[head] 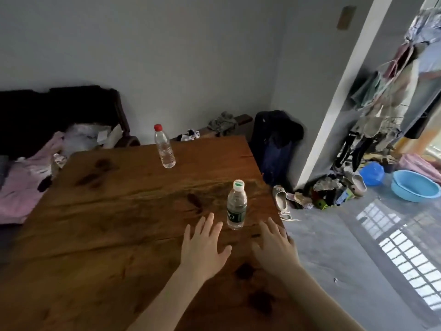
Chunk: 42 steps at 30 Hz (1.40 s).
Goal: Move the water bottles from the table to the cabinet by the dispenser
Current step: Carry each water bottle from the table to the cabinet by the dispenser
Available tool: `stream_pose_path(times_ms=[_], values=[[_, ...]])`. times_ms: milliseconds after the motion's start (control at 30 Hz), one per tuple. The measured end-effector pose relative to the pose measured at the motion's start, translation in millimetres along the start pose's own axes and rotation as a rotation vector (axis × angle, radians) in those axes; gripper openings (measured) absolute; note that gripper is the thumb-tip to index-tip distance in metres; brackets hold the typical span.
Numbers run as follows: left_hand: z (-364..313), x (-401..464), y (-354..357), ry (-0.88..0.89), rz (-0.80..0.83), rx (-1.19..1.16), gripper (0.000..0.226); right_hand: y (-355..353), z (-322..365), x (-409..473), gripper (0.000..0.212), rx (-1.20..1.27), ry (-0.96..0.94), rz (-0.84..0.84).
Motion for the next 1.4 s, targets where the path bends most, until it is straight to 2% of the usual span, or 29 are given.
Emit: stream_pose_path(times_ms=[367,467,533,600,700,767,867,1000,1133,1267,1400], values=[[-1,66,9,-0.062,0.039,-0.099,0.072,-2,2,65,0.068,0.019,-0.046,0.098],[-2,81,7,-0.07,0.011,-0.168,0.079,-1,-1,71,0.068,0.018,-0.033,0.111],[-5,93,4,-0.085,-0.013,-0.321,0.088,0,-4,74,0.068,0.021,-0.026,0.118],[-11,104,1,-0.115,-0.025,-0.577,0.096,2,-6,76,0.069,0.024,-0.024,0.131],[-22,124,3,-0.057,-0.082,-0.877,0.105,5,-9,78,0.07,0.033,-0.012,0.149],[-27,134,5,0.003,-0.136,-0.963,0.099,6,-11,80,0.069,0.034,-0.007,0.15],[-31,143,6,0.039,-0.176,-0.983,0.075,8,-14,81,0.069,0.027,0.001,0.163],[-25,144,3,0.057,-0.203,-0.907,0.071,7,-22,78,0.067,0.073,-0.004,0.162],[-16,125,-8,0.141,-0.195,-0.879,0.069,7,-37,78,0.058,0.318,-0.001,0.158],[-16,99,-37,0.281,-0.204,-0.836,0.072,0,-45,75,0.041,0.832,0.077,0.169],[-23,70,-70,0.39,-0.191,-0.809,0.068,-5,-44,58,0.029,1.245,0.157,0.253]])
Point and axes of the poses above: each hand's wrist, its own x-axis towards the middle knuckle, its own y-axis out of the palm, z = x × y, the point moved 2 cm from there along x, towards the middle knuckle, and after that the axes turned 15 degrees about z, right-handed, at the moved point
